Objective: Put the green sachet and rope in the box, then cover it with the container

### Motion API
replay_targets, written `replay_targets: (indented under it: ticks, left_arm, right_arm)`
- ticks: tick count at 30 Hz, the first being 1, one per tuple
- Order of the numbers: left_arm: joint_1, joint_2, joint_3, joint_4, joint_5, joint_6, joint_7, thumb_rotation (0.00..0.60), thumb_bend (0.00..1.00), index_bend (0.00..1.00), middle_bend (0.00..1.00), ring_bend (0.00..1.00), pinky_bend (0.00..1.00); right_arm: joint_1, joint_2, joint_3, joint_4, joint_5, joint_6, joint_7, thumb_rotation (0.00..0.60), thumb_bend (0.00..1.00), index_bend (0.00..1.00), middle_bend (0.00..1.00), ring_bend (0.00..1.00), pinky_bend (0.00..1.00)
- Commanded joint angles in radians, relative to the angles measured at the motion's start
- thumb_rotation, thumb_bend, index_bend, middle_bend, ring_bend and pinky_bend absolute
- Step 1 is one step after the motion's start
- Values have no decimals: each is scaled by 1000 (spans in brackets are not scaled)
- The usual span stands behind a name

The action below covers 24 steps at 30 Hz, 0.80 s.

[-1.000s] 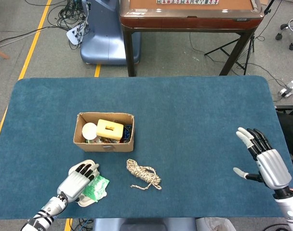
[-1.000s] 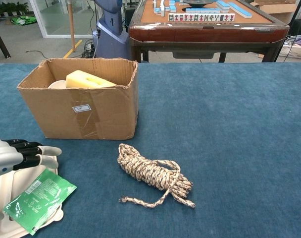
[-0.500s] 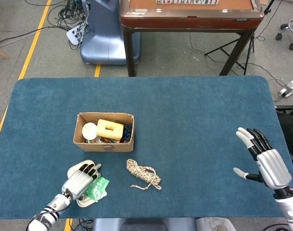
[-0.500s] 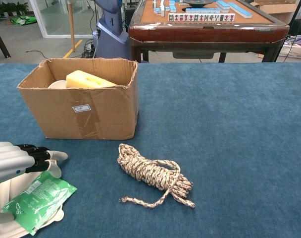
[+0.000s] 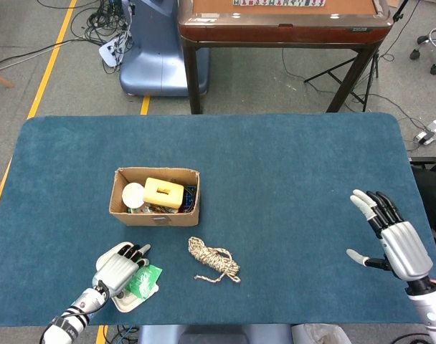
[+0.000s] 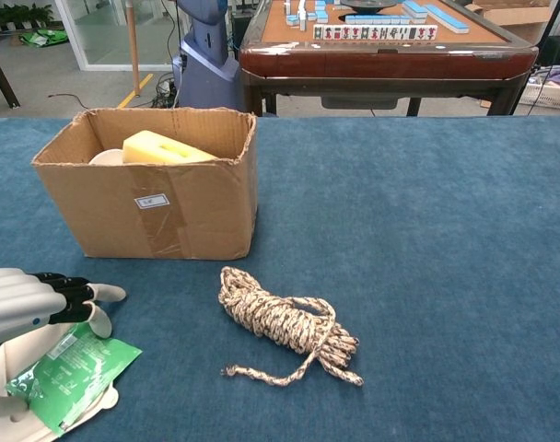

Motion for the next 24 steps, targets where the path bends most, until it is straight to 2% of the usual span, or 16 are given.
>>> replay_targets:
  ticks: [1,7,19,24]
  left_arm:
    - [-6,0,5,1,-4,-2,-9,600,246,289,0,0,68]
    - [-17,2,15,4,-7,-7,-28,600,353,308,0,0,68]
    - [-27,18,34,-2,10,-6,-84,600,457,325,0,0,68]
    - [-21,34,49,0,56,-5,-140,600,583,332,0,0,68]
  right_arm:
    - [0,0,1,0,1,-1,0,600,0,0,43,0,39]
    - [0,-1,3,1,3,-4,2,600,0,0,43,0,39]
    - [-1,-3,6,2,4,-6,6,600,0,16,44,0,39]
    - [0,-4,7,2,3,-8,5,600,0,16,44,0,39]
